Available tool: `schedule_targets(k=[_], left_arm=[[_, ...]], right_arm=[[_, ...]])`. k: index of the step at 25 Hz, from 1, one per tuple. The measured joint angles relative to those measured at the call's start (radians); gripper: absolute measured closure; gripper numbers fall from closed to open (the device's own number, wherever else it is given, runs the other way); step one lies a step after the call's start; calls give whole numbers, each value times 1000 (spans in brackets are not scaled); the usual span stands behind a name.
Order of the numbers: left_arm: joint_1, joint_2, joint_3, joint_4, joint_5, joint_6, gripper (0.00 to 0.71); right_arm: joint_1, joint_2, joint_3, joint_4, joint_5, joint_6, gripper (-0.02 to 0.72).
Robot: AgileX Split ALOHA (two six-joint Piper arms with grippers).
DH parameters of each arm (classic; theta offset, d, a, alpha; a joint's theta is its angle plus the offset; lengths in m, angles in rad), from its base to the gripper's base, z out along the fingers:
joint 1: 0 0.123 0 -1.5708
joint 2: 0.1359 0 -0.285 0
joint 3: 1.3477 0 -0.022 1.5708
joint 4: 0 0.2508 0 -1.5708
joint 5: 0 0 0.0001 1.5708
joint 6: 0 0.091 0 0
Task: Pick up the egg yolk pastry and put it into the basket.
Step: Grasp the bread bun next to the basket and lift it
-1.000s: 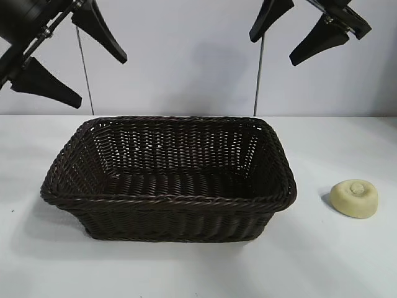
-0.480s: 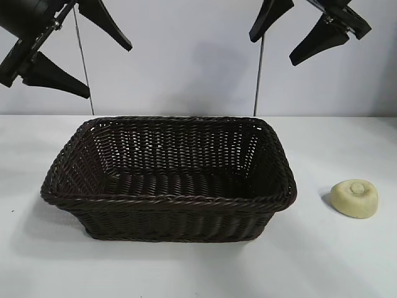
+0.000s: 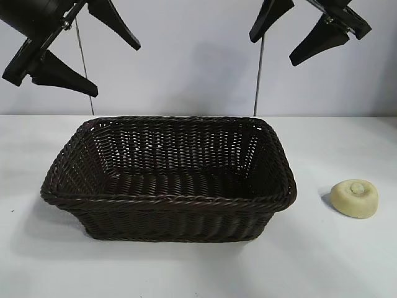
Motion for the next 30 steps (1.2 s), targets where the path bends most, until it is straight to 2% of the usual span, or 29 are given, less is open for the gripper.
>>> schedule_targets(k=[4,9,19,28,30], left_arm=[[0,0,0,0,0,0,136],[0,0,0,0,0,0,136],[0,0,0,10,0,0,136],[0,0,0,16,0,0,136],[0,0,0,16,0,0,136]], right_arm=[[-20,0,0,-53,62,0,164],[-77,-2,0,-67,137,-9,164],[-224,-77,4,-114,150,-33,164],[-237,-77,172,-130,147,-48,164],[-237,-77,220,-140,123,-52,164]])
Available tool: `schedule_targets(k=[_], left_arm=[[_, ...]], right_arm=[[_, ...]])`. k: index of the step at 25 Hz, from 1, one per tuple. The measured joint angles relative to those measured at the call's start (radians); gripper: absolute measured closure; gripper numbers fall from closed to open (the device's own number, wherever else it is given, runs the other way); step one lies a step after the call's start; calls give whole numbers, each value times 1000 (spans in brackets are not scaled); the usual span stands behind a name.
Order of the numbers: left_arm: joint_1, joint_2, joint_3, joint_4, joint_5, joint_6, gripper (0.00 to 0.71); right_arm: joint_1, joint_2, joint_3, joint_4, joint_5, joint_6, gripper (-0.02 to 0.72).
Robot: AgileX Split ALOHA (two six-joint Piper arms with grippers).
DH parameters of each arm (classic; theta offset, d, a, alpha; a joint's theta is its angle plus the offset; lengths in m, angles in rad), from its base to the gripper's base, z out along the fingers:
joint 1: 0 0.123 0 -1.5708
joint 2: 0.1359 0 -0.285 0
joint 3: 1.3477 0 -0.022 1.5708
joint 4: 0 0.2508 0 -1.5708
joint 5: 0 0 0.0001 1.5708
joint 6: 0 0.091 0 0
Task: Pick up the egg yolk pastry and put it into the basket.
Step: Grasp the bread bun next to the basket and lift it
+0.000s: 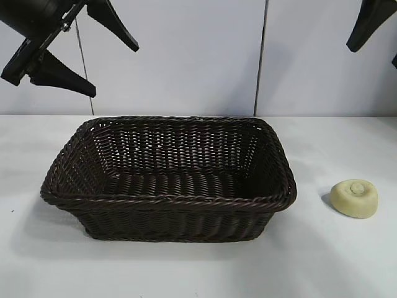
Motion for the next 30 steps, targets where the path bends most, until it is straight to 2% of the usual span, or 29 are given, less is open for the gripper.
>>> schedule_targets(k=[7,17,30], left_arm=[[0,0,0,0,0,0,136],[0,0,0,0,4,1,136],[0,0,0,3,19,1,136]], right_arm=[[0,0,125,-36,-101,-1,164],[0,12,127,-35,-154,0,164],[0,235,127,-7,-243,2,164]])
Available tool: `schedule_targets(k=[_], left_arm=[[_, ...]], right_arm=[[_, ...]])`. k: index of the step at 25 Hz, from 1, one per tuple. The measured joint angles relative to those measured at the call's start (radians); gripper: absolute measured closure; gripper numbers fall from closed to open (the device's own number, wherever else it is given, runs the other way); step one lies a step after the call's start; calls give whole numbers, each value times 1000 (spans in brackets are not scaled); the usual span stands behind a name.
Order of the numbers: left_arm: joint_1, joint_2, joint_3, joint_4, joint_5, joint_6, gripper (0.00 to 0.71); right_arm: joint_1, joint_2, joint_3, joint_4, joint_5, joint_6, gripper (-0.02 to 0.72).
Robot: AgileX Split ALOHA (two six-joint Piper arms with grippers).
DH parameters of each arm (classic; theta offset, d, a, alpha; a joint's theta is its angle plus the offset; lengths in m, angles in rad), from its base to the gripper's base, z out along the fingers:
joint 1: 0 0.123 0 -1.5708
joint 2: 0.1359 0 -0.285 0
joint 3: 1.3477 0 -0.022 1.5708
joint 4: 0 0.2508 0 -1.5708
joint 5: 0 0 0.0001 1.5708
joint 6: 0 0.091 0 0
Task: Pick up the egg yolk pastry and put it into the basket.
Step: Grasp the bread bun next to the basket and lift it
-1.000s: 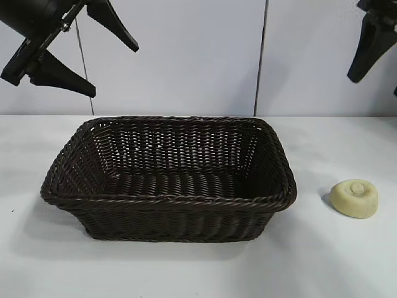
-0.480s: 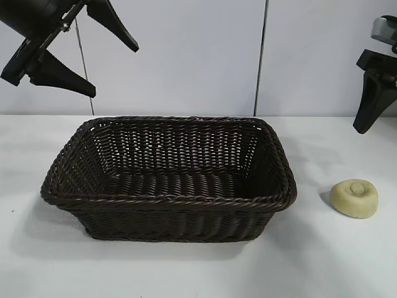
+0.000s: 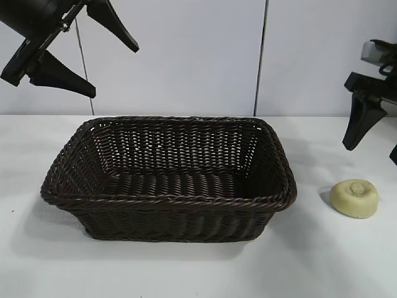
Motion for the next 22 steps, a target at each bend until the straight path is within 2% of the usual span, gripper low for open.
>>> schedule_targets(k=[9,22], left_arm=[[0,0,0,0,4,0,136],[0,0,0,1,7,0,136]], right_arm=[[0,39,0,17,-45,0,164],[0,39,0,17,-49,3,169]])
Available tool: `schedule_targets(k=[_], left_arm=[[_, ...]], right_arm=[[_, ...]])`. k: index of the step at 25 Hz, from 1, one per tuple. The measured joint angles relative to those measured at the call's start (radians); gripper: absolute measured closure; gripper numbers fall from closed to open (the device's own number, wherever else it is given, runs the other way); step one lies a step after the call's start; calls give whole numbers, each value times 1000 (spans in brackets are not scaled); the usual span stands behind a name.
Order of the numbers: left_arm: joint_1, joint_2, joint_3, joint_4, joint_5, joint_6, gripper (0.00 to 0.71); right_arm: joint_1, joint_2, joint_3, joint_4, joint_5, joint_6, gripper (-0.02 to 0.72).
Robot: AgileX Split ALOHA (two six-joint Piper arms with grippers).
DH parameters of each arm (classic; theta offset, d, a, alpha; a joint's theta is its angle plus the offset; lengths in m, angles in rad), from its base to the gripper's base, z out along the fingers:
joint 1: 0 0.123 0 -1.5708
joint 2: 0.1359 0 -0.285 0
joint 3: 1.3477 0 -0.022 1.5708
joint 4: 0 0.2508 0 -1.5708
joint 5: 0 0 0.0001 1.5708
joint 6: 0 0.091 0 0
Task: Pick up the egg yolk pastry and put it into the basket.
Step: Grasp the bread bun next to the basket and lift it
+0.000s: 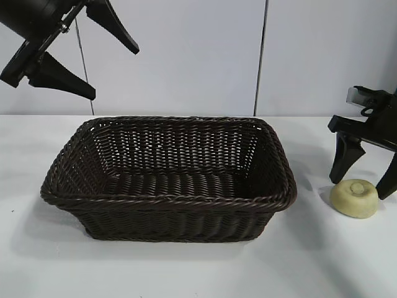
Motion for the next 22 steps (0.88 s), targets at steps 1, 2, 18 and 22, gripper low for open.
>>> schedule_targets(k=[1,2,18,22], left_arm=[[0,0,0,0,0,0,136],[0,0,0,0,0,0,136],[0,0,0,0,1,0,136],[0,0,0,0,1,0,136]], right_arm=[[0,0,0,0,-2,0,181],[0,0,0,1,-2,2,194],[0,40,-7,7,21,17,619],[0,38,-57,21,79,17,654]])
